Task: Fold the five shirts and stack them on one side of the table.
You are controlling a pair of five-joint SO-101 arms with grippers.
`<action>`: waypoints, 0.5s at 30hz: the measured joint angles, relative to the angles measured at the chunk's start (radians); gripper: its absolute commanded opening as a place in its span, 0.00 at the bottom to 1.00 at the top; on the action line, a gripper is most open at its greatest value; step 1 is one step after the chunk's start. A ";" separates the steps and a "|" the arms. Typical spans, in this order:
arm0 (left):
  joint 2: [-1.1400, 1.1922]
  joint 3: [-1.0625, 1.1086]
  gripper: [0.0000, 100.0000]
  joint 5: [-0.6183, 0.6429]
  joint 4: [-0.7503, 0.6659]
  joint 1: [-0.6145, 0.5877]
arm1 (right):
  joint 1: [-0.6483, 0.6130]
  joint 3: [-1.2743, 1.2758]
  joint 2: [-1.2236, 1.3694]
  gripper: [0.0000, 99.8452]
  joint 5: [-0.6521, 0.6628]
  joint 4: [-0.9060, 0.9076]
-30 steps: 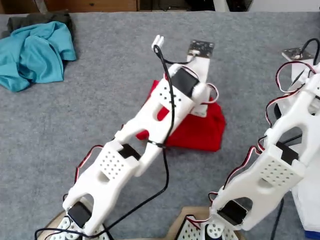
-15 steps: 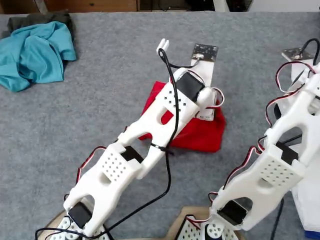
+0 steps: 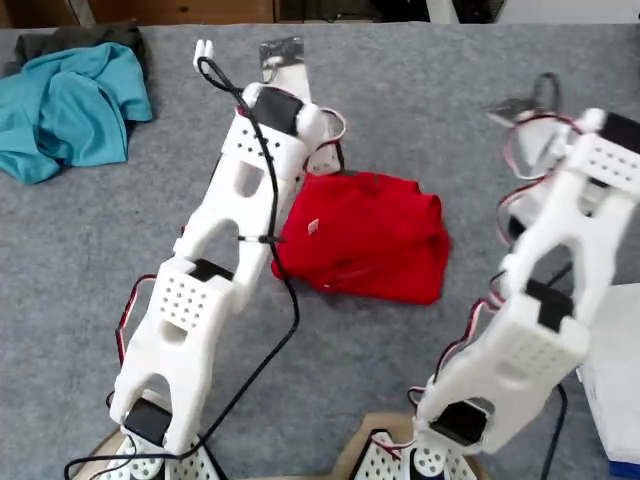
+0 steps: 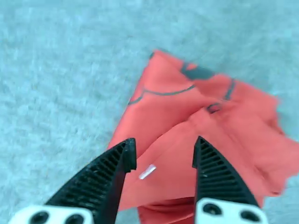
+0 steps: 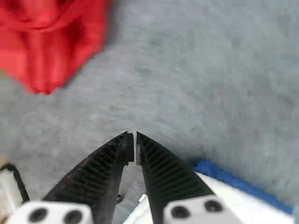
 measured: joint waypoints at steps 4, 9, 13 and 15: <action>0.002 0.106 0.21 0.005 0.000 -0.017 | -0.114 0.219 -0.192 0.04 0.132 0.000; 0.002 0.164 0.21 0.006 0.000 -0.126 | -0.298 0.499 -0.396 0.04 0.219 -0.026; 0.002 0.166 0.21 0.009 0.000 -0.166 | -0.374 0.661 -0.497 0.03 0.178 -0.123; 0.002 0.166 0.21 0.008 0.000 -0.157 | -0.394 0.709 -0.543 0.01 0.137 -0.160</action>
